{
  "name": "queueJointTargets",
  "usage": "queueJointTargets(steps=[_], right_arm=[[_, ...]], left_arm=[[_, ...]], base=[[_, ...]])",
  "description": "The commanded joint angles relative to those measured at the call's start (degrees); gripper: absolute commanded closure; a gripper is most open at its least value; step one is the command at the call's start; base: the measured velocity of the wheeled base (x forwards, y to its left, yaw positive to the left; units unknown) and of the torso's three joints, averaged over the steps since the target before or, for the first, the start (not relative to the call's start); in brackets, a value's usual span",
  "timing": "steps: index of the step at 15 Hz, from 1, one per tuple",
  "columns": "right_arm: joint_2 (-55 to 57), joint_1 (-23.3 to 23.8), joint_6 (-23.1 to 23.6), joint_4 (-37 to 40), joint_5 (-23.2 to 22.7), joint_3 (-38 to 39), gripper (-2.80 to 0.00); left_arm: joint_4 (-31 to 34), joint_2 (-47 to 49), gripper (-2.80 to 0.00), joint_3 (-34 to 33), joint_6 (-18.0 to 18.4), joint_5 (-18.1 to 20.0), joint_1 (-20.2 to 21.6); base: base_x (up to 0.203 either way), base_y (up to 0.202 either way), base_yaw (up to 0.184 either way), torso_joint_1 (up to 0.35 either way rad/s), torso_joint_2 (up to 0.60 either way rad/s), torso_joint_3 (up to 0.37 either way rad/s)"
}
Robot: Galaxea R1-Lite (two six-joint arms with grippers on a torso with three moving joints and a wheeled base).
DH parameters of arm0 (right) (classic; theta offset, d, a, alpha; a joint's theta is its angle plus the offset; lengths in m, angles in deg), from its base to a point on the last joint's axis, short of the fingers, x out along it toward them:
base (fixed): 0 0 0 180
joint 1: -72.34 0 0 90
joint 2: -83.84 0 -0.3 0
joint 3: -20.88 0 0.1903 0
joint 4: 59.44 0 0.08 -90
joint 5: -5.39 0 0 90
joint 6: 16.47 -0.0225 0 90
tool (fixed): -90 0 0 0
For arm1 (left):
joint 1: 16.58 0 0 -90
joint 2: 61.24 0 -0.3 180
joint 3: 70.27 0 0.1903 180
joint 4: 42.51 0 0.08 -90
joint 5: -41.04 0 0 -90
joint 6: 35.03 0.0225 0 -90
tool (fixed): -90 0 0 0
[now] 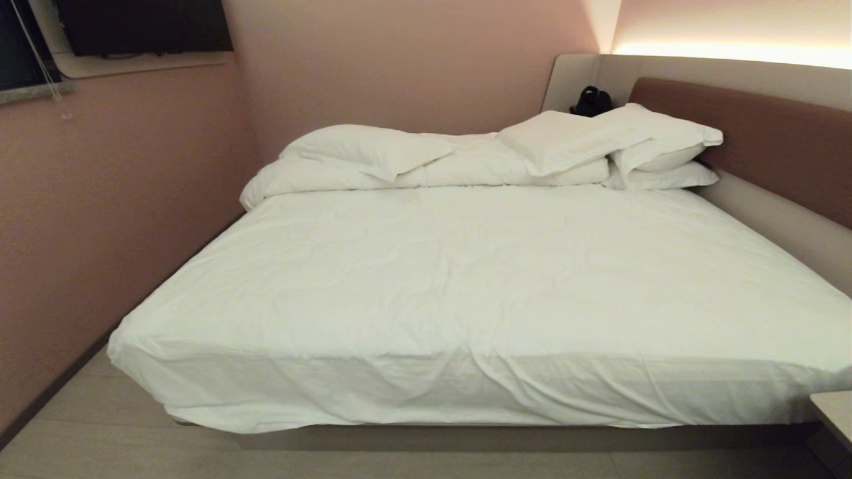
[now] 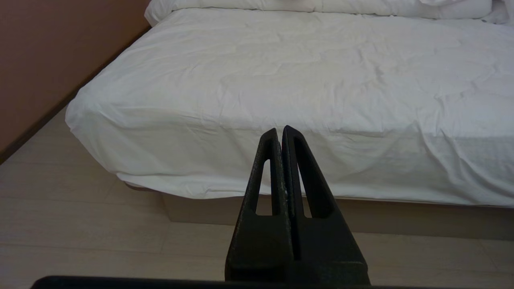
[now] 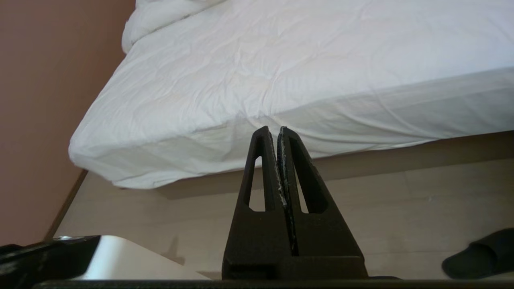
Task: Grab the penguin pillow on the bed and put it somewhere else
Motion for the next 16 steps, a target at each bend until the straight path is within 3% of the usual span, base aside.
queueJointTargets(steps=[1, 4, 12, 16], right_arm=[[-4.0, 0.3, 0.0, 0.1, 3.2, 1.9, 0.00], [-7.9, 0.5, 0.2, -1.8, 8.4, 5.8, 0.00], [-19.1, 0.6, 4.5, -5.3, 9.3, 12.7, 0.00], [-19.1, 0.6, 8.0, -13.4, 9.4, 17.1, 0.00]], left_arm=[[0.0, 0.0, 0.00, 0.0, -0.1, 0.0, 0.0], [0.0, 0.0, 0.00, 0.0, -0.1, 0.0, 0.0], [0.0, 0.0, 0.00, 0.0, -0.1, 0.0, 0.0], [0.0, 0.0, 0.00, 0.0, -0.1, 0.0, 0.0]], base=[[0.000, 0.000, 0.000, 0.000, 0.00, 0.000], [0.000, 0.000, 0.000, 0.000, 0.00, 0.000], [0.000, 0.000, 0.000, 0.000, 0.00, 0.000], [0.000, 0.000, 0.000, 0.000, 0.00, 0.000]])
